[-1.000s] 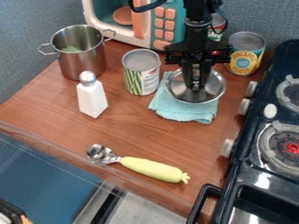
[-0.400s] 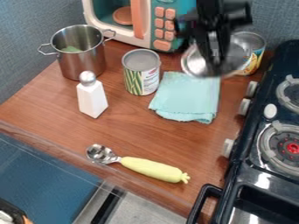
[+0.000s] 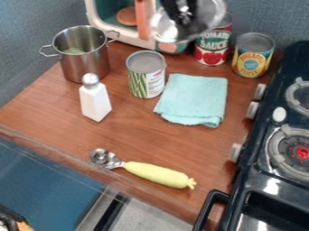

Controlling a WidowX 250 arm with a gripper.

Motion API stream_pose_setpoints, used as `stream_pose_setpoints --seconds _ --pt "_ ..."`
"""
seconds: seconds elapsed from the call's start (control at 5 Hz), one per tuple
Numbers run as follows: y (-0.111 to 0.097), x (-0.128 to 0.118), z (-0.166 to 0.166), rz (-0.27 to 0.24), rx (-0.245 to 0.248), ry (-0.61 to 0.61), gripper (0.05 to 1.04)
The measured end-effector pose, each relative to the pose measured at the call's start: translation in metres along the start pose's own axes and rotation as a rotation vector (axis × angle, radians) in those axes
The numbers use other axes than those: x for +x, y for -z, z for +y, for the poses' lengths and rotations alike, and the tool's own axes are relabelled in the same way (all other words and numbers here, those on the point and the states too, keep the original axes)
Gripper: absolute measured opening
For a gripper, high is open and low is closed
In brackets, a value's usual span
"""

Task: Cover the silver pot with the lid.

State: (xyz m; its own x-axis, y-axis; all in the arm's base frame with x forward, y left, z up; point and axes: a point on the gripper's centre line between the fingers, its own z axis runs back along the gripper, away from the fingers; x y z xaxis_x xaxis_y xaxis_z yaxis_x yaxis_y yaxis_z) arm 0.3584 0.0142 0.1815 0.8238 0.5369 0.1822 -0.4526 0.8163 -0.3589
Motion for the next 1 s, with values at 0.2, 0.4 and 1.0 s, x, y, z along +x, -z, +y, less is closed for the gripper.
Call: stream_pose_setpoints --seconds 0.2,0.4,1.0 --pt "-0.013 0.017 0.024 -0.02 0.018 -0.059 0.281" --pt "-0.009 0.036 0.045 -0.002 0.059 -0.122 0.281" --pt "-0.003 0.098 0.098 -0.038 0.095 -0.271 0.281"
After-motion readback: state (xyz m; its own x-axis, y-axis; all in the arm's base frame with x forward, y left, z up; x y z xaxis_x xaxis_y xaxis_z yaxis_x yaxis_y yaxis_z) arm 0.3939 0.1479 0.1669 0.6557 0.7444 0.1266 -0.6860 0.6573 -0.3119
